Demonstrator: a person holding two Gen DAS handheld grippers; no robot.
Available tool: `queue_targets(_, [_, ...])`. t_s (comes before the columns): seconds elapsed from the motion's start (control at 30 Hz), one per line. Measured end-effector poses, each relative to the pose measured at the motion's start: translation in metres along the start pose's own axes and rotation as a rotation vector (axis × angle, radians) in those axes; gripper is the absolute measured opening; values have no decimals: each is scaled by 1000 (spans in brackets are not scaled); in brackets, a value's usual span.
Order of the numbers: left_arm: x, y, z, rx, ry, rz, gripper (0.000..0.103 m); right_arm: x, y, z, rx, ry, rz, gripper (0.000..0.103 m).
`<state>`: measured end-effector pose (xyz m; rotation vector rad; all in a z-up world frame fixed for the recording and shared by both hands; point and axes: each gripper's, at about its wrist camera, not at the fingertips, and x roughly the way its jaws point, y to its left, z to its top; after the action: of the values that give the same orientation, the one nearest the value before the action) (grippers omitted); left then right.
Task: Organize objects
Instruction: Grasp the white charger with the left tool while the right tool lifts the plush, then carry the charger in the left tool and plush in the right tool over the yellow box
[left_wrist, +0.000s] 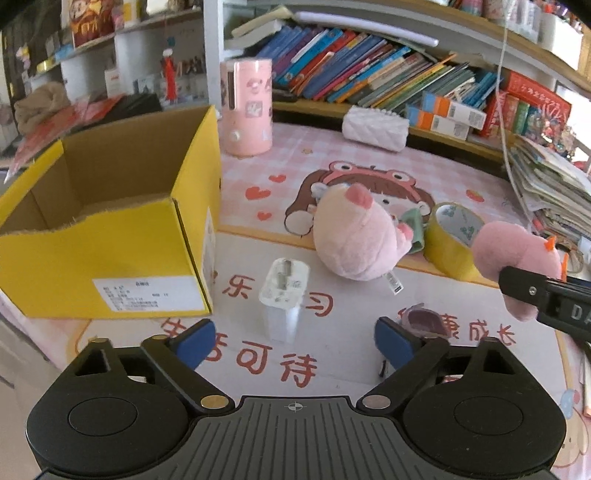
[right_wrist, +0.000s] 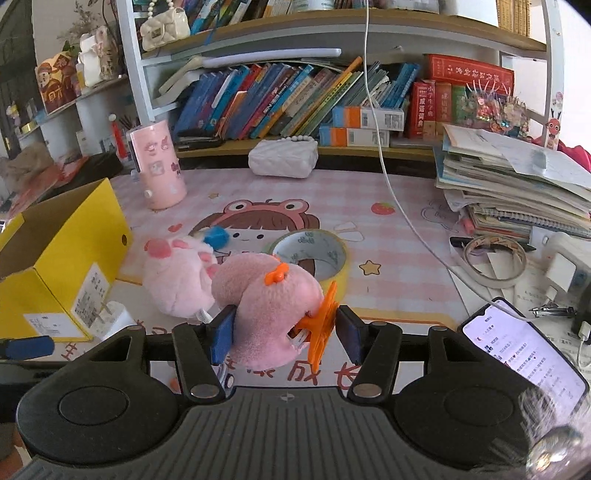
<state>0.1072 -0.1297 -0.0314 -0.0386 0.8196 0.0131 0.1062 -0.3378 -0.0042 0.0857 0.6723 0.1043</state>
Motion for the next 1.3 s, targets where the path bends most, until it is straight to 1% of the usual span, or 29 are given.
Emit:
queue_targets(0.07, [6,1,0,-6,14,22,87,3,1,-1,-6,9,7,55])
queue_targets(0.13, [10,3,1,-14,17,40,81,6,1,-1,-13,17,14,55])
queue_targets(0.17, [13,4,2,-19,18,47,80,7,2,0,-16,20,17,55])
queue_targets(0.2, [14,4,3,-23,17,51,76,9,2,0,-19,23,19,55])
queue_targets(0.23, [16,5,4,-27,17,51,70,10,2,1,-22,26,20,55])
queue_targets(0.27, [18,5,5,-27,16,47,68,12,2,1,-24,28,19,55])
queue_targets(0.33, [23,4,8,-21,11,43,59,15,1,2,-25,32,19,55])
queue_targets(0.43, [31,3,13,-10,11,45,53,18,-1,4,-26,35,19,55])
queue_targets(0.47, [35,2,15,-5,19,51,50,18,-1,4,-26,34,20,55])
queue_targets(0.5, [39,1,17,-3,28,51,45,18,-1,4,-26,34,20,55])
queue_targets(0.57, [47,0,19,3,47,43,42,20,-2,6,-30,38,18,55])
queue_targets(0.6, [51,-1,19,9,58,40,37,21,-2,6,-31,40,18,55])
queue_targets(0.67, [59,-2,16,18,88,31,35,23,-3,5,-32,45,18,55])
queue_targets(0.73, [60,-3,14,36,80,30,29,23,-2,4,-36,48,16,55])
queue_targets(0.83, [56,1,14,32,81,-6,24,21,-1,3,-39,43,7,55])
queue_targets(0.93, [47,9,14,29,69,-35,24,16,3,-1,-33,33,-10,55])
queue_targets(1.17, [-5,41,16,18,-43,-154,25,-4,29,-9,-25,13,-16,55])
queue_targets(1.3, [-30,66,11,4,-87,-178,25,-16,56,-15,-35,8,-2,55])
